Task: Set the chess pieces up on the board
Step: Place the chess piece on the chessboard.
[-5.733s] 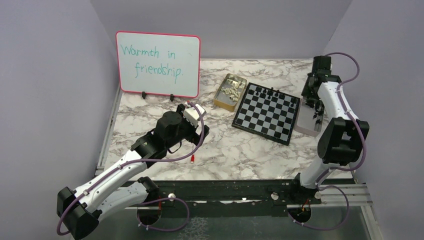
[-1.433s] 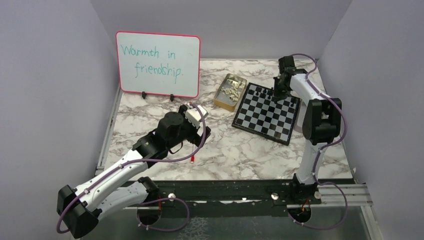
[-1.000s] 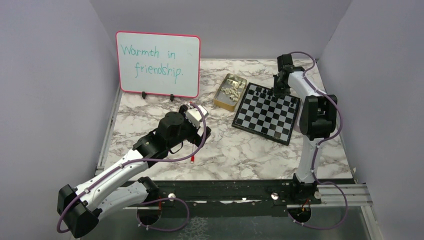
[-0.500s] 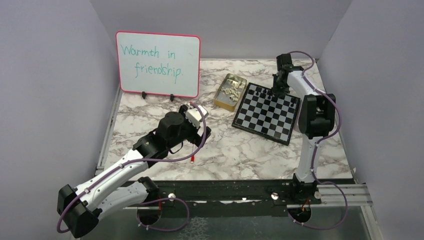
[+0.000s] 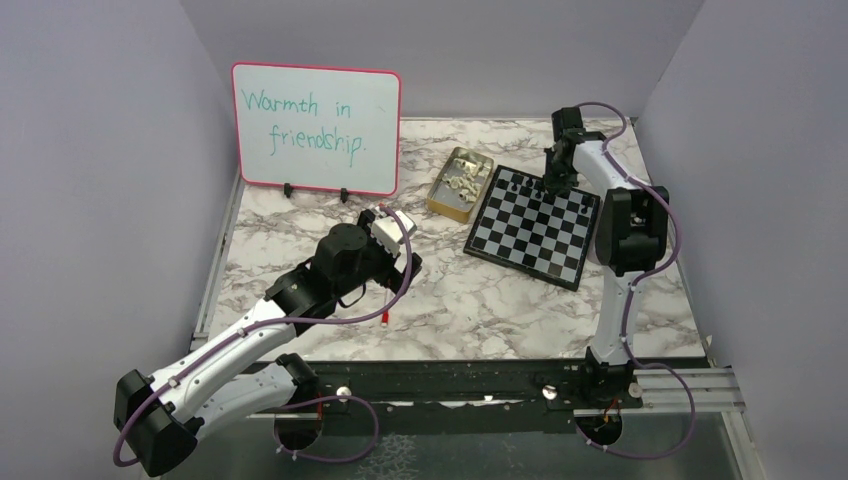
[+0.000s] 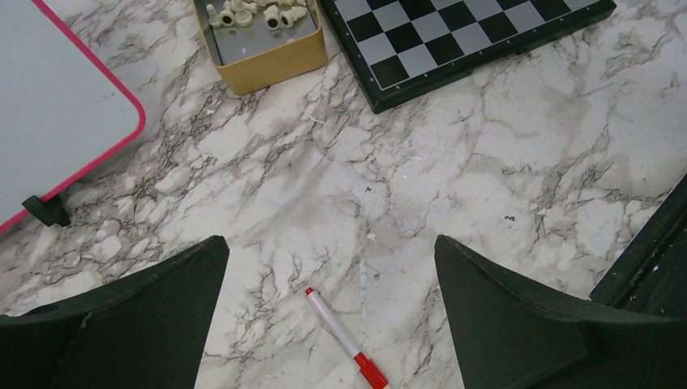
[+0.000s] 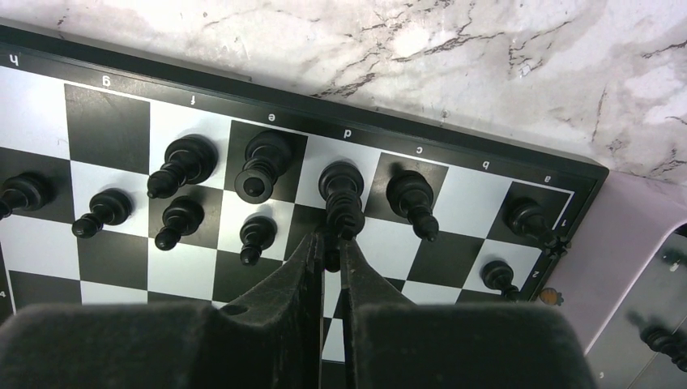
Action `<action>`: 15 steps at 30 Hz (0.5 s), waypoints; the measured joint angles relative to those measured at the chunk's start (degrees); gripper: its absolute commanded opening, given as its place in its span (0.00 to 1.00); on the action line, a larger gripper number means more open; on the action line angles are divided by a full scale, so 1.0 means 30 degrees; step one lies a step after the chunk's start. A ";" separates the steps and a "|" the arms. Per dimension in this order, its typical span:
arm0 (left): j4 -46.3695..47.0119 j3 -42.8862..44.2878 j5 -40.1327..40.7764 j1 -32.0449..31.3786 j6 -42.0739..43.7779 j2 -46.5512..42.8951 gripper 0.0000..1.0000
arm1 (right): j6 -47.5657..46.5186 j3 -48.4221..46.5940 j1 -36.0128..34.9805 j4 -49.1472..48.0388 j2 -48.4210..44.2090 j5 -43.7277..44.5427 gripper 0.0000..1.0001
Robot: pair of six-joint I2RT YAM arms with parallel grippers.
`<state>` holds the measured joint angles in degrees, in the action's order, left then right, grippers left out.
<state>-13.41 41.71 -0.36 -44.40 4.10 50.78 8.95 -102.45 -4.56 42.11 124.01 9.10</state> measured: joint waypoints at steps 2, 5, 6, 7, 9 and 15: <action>0.0000 0.0000 0.0000 0.0000 0.0000 0.0000 0.99 | 0.0015 -0.0095 0.0000 -0.0007 0.0044 -0.0022 0.17; 0.0000 0.0000 0.0000 0.0000 0.0000 0.0000 0.99 | 0.0007 -0.0117 0.0000 -0.0007 0.0058 -0.0204 0.18; 0.0000 0.0000 0.0000 0.0000 0.0000 0.0000 0.99 | 0.0007 -0.0117 0.0000 -0.0007 0.0058 -0.0277 0.19; 0.0000 0.0000 0.0000 0.0000 0.0000 0.0000 0.99 | 0.0007 -0.0117 0.0000 -0.0007 0.0058 -0.0335 0.19; 0.0000 0.0000 0.0000 0.0000 0.0000 0.0000 0.99 | 0.0015 -0.0117 0.0000 0.0000 0.0058 -0.0393 0.20; 0.0000 0.0000 0.0000 0.0000 0.0007 0.0000 0.99 | 0.0007 -0.0131 0.0000 0.0015 0.0102 -0.0488 0.21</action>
<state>-13.41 41.71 -0.36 -44.40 4.12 50.78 8.97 -102.85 -4.56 42.15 124.31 7.64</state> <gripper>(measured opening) 0.989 0.201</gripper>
